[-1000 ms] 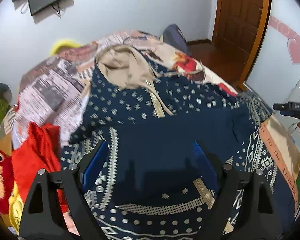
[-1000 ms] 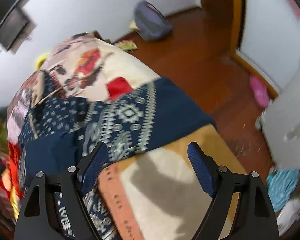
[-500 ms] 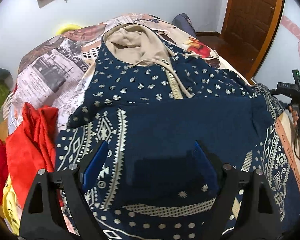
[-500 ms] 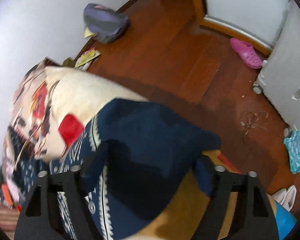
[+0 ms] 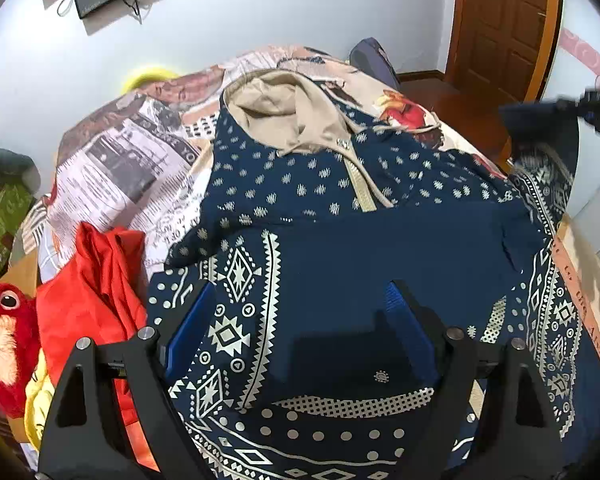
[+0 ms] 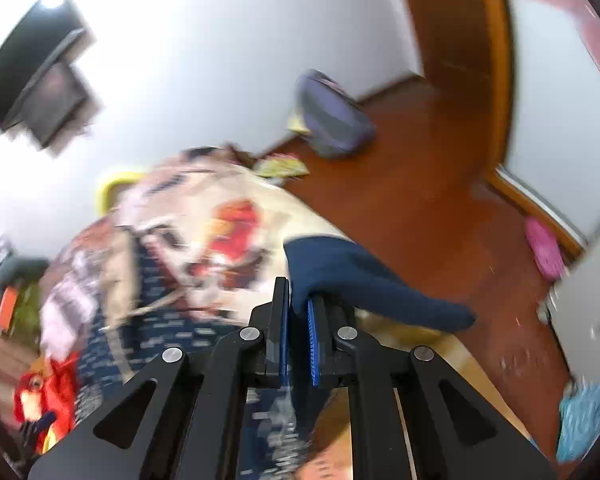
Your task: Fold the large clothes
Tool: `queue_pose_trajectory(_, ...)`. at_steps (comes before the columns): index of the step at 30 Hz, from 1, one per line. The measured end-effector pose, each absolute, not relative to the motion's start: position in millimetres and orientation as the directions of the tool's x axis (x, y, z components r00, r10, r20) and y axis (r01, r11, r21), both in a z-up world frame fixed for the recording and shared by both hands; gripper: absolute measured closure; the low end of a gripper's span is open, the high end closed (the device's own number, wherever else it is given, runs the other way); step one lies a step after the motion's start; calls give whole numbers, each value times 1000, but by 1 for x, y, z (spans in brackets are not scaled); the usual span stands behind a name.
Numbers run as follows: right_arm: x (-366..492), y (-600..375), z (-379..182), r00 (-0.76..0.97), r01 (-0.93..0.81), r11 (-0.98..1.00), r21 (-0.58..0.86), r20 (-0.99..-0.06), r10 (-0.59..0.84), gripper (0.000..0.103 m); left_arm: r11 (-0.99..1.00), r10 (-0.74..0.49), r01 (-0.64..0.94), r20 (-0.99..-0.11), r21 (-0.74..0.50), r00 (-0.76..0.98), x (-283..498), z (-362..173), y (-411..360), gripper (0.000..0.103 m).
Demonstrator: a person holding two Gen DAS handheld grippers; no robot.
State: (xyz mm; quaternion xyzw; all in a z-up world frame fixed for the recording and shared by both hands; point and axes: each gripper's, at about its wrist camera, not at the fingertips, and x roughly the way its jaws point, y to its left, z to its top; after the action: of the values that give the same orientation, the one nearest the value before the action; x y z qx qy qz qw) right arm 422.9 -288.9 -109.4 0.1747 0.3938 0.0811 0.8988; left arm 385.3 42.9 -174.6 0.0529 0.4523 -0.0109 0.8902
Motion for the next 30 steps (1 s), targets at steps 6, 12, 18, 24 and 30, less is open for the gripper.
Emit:
queue_pose_trajectory(6, 402, -216, -81, 641, -220, 907, 360, -648, 412, 96, 997, 2, 56, -795, 46, 607, 377, -160, 46, 17)
queue_pose_trajectory(12, 386, -148, -126, 514, -309, 898, 313, -740, 434, 95, 998, 2, 55, -799, 44, 601, 365, -157, 51, 17)
queue_pose_trajectory(18, 363, -111, -184, 377, -325, 905, 275, -840, 390, 92, 998, -3, 50, -812, 32, 584, 351, -161, 61, 17)
queue_pose_trajectory(24, 353, -101, -217, 179, -312, 910, 274, -923, 340, 68, 998, -17, 54, -827, 17, 563, 340, -169, 62, 17)
queue_pose_trajectory(30, 336, -116, -190, 175, -377, 876, 299, -906, 385, 66, 998, -28, 58, -829, 5, 558, 335, -174, 58, 17)
